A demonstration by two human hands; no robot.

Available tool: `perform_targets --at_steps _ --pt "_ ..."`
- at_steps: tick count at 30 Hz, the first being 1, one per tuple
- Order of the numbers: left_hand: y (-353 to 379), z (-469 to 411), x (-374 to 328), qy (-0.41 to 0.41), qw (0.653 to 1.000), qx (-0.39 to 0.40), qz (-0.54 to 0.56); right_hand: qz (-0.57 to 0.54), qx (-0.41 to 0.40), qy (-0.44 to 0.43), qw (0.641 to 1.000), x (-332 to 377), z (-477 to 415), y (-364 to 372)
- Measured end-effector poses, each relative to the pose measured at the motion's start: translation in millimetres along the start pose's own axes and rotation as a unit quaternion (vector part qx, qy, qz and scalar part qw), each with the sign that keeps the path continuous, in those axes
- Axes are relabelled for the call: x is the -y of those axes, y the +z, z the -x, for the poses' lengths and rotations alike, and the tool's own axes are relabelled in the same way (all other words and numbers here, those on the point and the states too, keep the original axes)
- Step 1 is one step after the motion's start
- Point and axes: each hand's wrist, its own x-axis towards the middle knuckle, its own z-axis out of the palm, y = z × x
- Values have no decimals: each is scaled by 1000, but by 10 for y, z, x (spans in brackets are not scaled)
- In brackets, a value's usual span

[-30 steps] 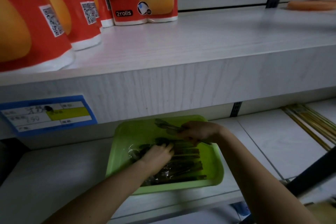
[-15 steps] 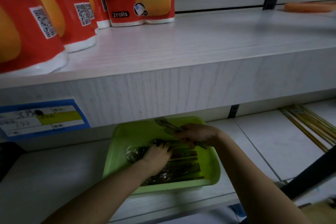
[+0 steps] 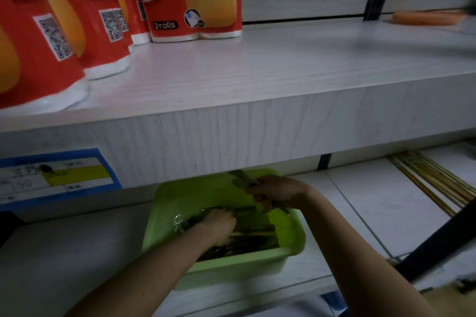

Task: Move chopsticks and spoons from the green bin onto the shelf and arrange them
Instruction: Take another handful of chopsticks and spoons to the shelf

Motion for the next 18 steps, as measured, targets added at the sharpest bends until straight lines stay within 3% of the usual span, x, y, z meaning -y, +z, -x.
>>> perform_targets --at_steps 11,15,18 --pt "-89 80 60 6 999 12 45 -7 -19 -10 1000 17 92 20" --pt "-199 165 136 18 985 21 169 -79 -30 -34 996 17 159 -41" --pt "-252 189 244 35 935 25 352 -123 -58 -56 989 15 227 -100"
